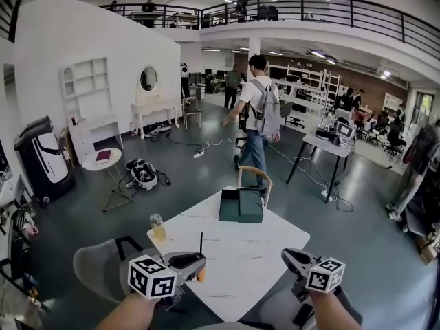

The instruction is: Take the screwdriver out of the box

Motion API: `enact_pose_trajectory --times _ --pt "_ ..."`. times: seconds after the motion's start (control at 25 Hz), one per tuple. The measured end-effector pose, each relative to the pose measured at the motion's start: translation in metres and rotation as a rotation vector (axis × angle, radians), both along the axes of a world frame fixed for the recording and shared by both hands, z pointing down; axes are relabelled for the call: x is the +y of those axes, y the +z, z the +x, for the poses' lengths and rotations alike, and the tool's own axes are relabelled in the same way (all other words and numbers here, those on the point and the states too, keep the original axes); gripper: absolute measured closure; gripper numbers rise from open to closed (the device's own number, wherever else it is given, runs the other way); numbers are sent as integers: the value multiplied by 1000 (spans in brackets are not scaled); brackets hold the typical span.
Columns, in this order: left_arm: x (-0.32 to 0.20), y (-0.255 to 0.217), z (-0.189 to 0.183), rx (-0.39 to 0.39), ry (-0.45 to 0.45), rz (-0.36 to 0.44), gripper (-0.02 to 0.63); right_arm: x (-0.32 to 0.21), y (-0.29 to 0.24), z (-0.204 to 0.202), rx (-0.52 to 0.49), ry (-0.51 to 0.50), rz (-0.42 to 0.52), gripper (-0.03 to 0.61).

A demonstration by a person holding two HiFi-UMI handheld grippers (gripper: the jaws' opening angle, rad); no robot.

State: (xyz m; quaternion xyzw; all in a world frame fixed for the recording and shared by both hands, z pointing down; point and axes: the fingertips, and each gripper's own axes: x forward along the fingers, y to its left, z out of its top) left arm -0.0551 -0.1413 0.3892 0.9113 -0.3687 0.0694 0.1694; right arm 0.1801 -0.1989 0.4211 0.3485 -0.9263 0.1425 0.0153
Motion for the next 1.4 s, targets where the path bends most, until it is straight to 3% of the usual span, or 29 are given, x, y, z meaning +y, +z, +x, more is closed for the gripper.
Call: enact_pose_trajectory --times 0.6,1.4 --pt "26 0 -102 63 56 18 537 42 -2 -82 -19 82 -16 572" --pt "5 -9 -108 76 36 55 537 15 -11 -76 -22 104 -8 572"
